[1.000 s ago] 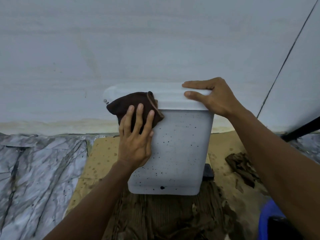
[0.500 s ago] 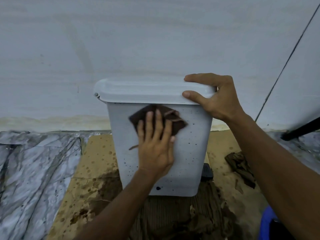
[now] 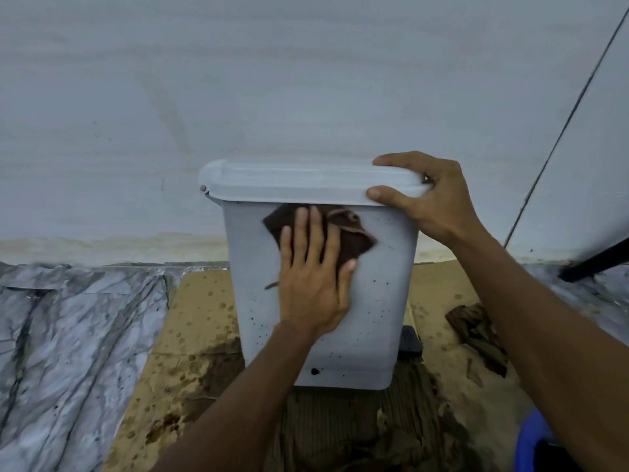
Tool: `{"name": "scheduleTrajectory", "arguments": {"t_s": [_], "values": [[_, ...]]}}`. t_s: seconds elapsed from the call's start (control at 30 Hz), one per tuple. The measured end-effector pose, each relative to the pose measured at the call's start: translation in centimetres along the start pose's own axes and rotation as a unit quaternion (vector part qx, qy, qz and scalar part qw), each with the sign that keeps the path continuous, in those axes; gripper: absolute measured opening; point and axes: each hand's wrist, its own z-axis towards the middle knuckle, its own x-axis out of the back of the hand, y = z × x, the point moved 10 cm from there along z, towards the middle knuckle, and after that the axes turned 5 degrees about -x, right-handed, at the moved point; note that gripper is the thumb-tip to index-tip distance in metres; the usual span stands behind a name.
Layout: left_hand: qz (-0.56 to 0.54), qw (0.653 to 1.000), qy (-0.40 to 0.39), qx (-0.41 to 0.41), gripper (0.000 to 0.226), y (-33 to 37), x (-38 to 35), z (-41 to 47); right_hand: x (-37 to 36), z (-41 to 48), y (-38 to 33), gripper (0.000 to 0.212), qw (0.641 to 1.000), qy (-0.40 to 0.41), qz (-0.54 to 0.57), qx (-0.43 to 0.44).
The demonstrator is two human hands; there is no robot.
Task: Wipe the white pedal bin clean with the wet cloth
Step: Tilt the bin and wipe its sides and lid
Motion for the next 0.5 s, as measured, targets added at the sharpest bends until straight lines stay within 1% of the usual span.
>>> {"name": "scheduleTrajectory", "arguments": {"t_s": [0.03,0.07,0.1,0.17,0.23,0.27,0.3,0.33,0.4,0.47,0.5], "values": [[0.001,1.0,0.001,-0.027,0.063,0.0,0.0,-0.2,0.1,0.0,0.1,0.039,1.0,-0.002,-0.001,0.002],[0.002,1.0,0.011,-0.026,0.063,-0.8,0.3,-0.6,0.2,0.0,0.1,0.039,1.0,-0.005,-0.003,0.004],[0.001,1.0,0.029,-0.002,0.063,-2.3,0.8,-1.0,0.1,0.0,0.1,0.039,1.0,-0.006,-0.006,0.003],[-0.021,0.992,0.075,0.096,0.064,-6.2,1.9,-2.0,0.1,0.0,0.1,0.037,1.0,-0.006,-0.006,-0.001],[-0.087,0.964,0.11,0.226,0.067,-10.0,2.6,-2.7,0.1,0.0,0.1,0.036,1.0,-0.008,-0.005,-0.003],[-0.12,0.946,0.123,0.274,0.068,-11.1,2.7,-2.8,0.0,0.0,0.1,0.036,1.0,-0.009,-0.005,-0.007],[-0.136,0.937,0.133,0.293,0.068,-11.3,2.8,-2.6,0.0,0.0,0.2,0.036,1.0,-0.009,-0.005,-0.011],[-0.129,0.939,0.136,0.289,0.067,-10.9,2.9,-2.2,0.1,0.0,0.3,0.036,1.0,-0.009,-0.004,-0.014],[-0.08,0.96,0.112,0.244,0.063,-8.6,2.6,-1.4,0.1,0.0,0.4,0.035,1.0,-0.009,-0.002,-0.02],[-0.044,0.983,0.06,0.169,0.06,-4.5,1.2,-1.0,-0.2,0.0,0.4,0.035,1.0,-0.014,0.0,-0.023],[-0.044,0.991,0.03,0.119,0.061,-1.9,0.3,-0.8,-0.3,0.1,0.4,0.035,1.0,-0.017,0.003,-0.023]]}}
